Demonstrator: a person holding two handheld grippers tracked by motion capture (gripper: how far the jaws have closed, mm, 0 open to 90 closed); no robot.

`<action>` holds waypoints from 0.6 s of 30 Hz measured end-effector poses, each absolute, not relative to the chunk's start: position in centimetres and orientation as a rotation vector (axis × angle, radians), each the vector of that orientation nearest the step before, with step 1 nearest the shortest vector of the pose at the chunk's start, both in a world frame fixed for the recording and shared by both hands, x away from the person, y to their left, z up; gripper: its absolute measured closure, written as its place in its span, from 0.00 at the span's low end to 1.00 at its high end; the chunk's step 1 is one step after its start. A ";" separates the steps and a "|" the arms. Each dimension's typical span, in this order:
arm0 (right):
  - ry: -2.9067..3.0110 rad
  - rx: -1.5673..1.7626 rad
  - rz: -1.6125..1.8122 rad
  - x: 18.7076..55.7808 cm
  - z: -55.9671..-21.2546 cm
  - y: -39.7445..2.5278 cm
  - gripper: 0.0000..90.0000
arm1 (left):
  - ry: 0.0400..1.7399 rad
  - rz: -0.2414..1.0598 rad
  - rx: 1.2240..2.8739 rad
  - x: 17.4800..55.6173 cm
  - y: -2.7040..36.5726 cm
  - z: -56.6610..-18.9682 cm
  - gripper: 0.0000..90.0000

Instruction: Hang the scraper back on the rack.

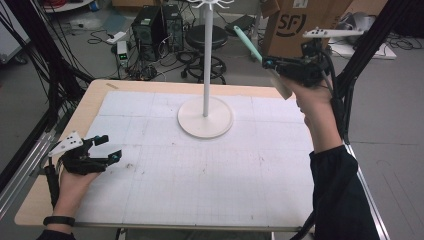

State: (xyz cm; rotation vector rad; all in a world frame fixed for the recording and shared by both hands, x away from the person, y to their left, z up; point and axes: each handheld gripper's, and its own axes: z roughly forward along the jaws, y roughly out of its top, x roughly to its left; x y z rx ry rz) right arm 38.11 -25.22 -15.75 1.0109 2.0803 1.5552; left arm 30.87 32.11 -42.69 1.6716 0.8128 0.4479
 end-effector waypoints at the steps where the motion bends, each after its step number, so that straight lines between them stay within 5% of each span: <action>1: 2.083 1.004 1.555 38.2 -15.3 -25.1 0.91 | 0.812 0.444 1.672 30.9 32.1 -42.7 0.16; 18: 2.067 0.961 1.519 39.2 -12.1 -23.3 0.90 | 0.800 0.427 1.679 30.8 32.0 -42.7 0.16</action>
